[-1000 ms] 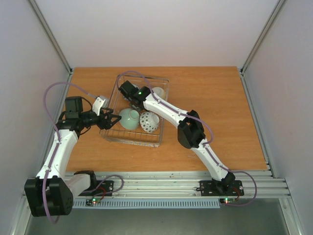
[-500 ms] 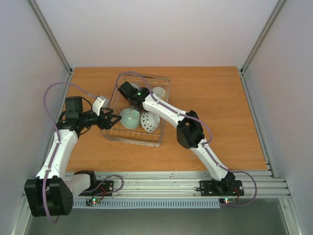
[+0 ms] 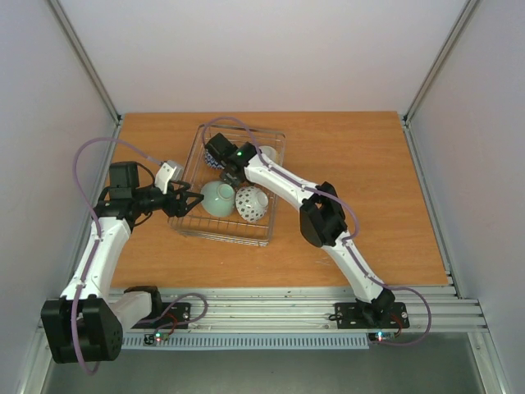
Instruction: Load the bowls into the dish rack
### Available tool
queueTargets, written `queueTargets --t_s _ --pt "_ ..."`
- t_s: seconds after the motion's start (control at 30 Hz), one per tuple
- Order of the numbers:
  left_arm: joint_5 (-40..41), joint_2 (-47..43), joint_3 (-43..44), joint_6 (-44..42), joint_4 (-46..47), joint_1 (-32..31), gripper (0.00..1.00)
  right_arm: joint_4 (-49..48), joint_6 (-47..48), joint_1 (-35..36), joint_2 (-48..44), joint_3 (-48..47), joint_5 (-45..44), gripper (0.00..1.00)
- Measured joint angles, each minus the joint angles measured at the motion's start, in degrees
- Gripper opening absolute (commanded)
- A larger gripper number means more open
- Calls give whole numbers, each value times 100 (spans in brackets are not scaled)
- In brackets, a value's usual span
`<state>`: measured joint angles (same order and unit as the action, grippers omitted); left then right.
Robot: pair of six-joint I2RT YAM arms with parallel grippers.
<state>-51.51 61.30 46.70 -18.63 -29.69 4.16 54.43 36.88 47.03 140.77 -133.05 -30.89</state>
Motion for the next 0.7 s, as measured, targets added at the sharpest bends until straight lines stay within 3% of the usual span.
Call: queueTargets --t_s 0.7 --pt "0 -11 0 0 0 0 74 7 -103 -17 -479 319 664 99"
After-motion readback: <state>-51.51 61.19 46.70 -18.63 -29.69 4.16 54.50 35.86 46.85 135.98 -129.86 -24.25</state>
